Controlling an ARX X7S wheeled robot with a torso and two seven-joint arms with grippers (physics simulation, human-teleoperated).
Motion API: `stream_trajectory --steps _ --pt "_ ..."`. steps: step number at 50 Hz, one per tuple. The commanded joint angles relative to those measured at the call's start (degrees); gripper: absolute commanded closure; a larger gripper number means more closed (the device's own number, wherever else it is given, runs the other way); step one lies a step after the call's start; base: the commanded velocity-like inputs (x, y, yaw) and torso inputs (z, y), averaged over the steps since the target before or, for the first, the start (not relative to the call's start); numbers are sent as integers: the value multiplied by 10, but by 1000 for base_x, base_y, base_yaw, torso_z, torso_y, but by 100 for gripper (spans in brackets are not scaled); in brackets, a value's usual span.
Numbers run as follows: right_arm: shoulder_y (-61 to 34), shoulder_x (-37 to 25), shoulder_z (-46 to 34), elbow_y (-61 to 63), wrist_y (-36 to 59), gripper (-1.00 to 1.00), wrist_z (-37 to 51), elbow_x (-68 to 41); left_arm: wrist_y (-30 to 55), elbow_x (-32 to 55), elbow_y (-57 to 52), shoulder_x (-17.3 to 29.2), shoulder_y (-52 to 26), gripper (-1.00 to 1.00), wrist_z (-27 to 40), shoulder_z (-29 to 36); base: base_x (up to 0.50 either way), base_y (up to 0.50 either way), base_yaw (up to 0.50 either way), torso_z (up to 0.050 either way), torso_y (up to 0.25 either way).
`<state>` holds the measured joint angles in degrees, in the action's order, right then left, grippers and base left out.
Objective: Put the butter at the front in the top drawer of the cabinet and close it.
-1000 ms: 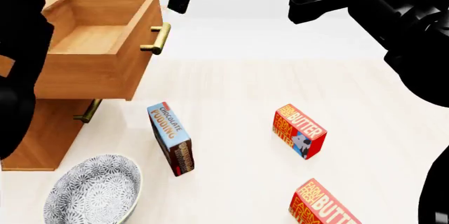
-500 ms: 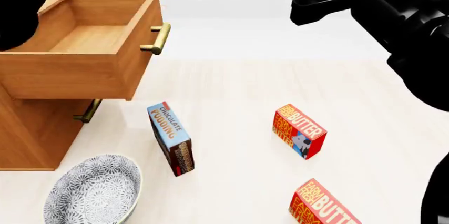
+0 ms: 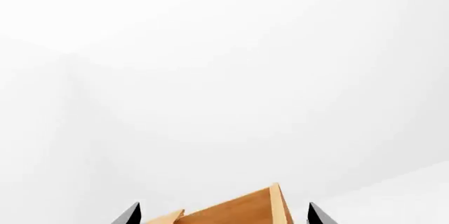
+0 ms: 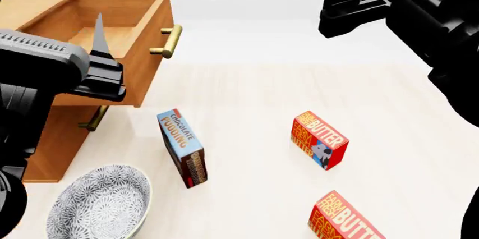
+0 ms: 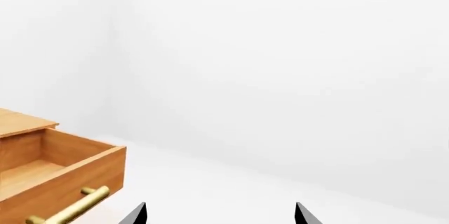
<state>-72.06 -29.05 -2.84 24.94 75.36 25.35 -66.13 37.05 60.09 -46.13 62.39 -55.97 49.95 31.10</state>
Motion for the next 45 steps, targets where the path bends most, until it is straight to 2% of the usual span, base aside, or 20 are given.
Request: stream_trajectory --steps 1,8,16,22,30,37,45 --pt "-17 -45 6 -8 65 -100 -2 -64 -61 -1 -44 65 116 -100 46 -15 0 0 0 0 0" --pt "-57 -112 -44 -31 82 -100 -123 -71 -77 -5 -43 77 131 -100 43 -19 0 0 0 0 0" --pt "-154 -138 -203 -129 81 -100 -310 7 -83 -1 -38 81 126 -100 30 -24 0 0 0 0 0" --pt "-218 -107 -340 -253 74 -100 -389 96 -82 4 -38 78 118 -100 23 -27 0 0 0 0 0" --pt "-268 -63 -485 -380 -3 -100 -535 181 -88 12 -39 77 116 -100 25 -33 0 0 0 0 0" --pt "-290 -39 -549 -465 -57 -100 -618 225 -99 7 -38 76 125 -100 20 -34 0 0 0 0 0" --pt "-292 -23 -587 -523 -106 -100 -667 256 -109 1 -31 69 128 -100 13 -34 0 0 0 0 0"
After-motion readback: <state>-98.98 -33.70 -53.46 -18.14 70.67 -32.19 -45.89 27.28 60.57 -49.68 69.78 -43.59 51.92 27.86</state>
